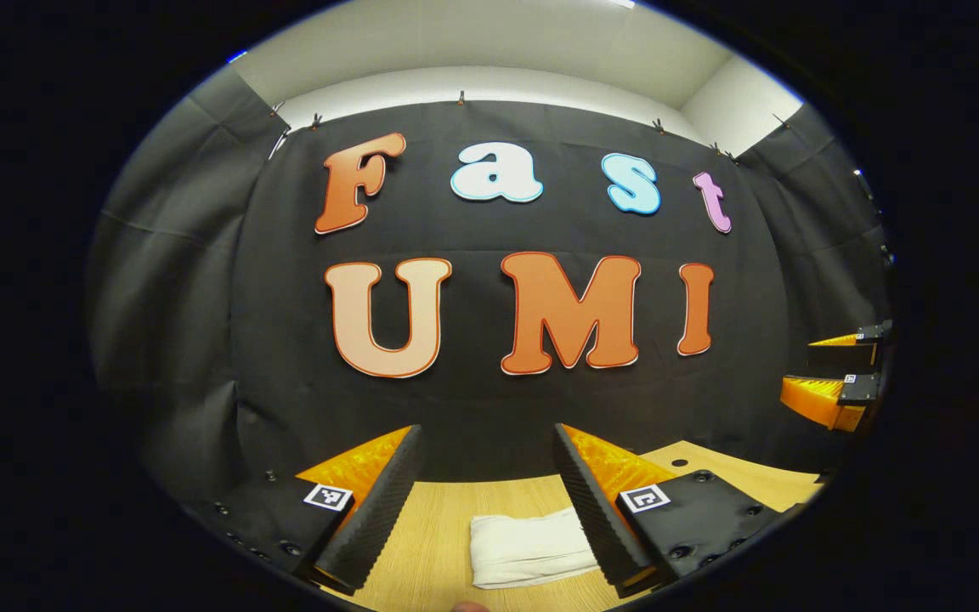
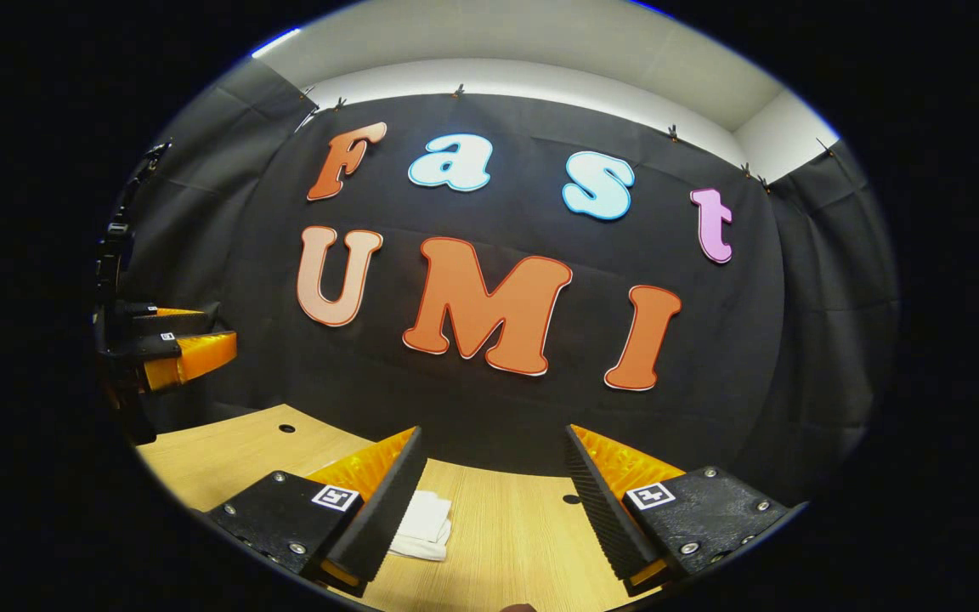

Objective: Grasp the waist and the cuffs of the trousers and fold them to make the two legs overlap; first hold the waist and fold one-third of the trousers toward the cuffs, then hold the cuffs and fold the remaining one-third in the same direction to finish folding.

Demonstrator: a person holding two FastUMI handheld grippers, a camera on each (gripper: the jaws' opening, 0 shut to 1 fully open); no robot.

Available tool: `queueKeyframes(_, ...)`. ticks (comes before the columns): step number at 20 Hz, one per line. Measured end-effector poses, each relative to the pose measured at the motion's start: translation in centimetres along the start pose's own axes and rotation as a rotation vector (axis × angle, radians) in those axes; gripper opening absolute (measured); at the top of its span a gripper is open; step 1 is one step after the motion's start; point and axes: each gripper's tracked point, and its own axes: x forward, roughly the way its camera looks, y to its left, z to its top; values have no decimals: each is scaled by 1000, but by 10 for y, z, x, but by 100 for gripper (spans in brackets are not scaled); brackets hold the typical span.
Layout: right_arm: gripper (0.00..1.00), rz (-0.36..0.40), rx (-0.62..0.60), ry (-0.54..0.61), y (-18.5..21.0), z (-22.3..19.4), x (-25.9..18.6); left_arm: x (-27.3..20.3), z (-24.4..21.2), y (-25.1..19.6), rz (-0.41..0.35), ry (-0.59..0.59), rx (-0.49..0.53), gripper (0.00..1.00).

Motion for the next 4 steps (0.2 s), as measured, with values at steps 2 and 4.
queueKeyframes(2,98,5,-3,5,0,-3,-3,-3,-1,-3,4,1,1,99)
queueKeyframes(4,98,-1,-6,8,-2,-4,-4,-6,-1,-4,4,1,7,99)
